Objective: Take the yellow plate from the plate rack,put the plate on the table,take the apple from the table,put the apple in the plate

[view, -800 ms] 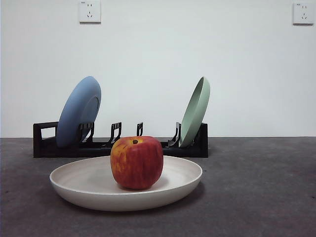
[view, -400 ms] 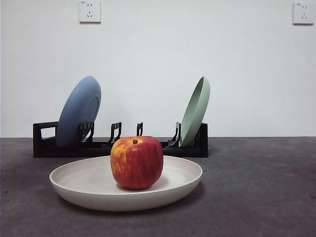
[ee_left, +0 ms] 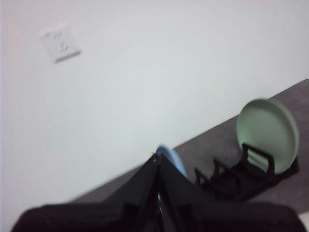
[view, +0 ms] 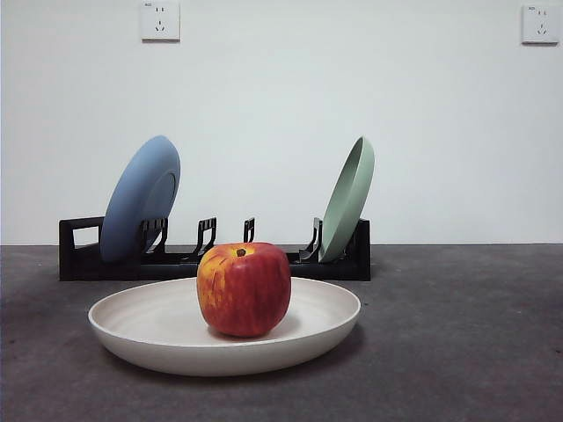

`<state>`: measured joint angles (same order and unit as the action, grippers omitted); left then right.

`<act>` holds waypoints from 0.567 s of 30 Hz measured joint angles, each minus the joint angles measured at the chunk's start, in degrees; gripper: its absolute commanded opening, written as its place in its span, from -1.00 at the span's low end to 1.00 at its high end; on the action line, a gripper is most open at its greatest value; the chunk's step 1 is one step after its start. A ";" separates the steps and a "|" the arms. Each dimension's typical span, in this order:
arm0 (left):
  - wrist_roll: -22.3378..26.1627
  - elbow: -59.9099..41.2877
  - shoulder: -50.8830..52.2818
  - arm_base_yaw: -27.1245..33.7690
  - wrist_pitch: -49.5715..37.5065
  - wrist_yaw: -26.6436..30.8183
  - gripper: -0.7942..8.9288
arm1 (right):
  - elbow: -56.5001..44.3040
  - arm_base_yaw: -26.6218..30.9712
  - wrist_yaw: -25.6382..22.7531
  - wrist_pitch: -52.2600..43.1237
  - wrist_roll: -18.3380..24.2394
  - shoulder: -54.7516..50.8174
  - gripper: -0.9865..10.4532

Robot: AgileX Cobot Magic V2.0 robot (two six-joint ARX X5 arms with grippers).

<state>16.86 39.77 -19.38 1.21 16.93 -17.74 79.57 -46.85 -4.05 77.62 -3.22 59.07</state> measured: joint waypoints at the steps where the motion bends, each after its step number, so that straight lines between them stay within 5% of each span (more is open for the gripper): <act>1: -1.01 -3.74 1.73 0.66 -1.40 0.02 -0.84 | 0.00 0.00 -0.02 0.00 0.00 0.00 -0.82; 10: -10.16 -26.23 11.76 2.51 -5.97 0.11 -0.84 | 0.00 0.00 -0.02 0.00 0.00 0.00 -0.82; 17: -14.95 -33.79 16.41 3.23 -5.97 5.03 -0.84 | 0.00 0.00 -0.02 0.00 0.00 0.00 -0.82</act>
<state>1.91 5.98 -2.96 4.45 10.96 -12.71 79.57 -46.85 -4.08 77.62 -3.22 59.07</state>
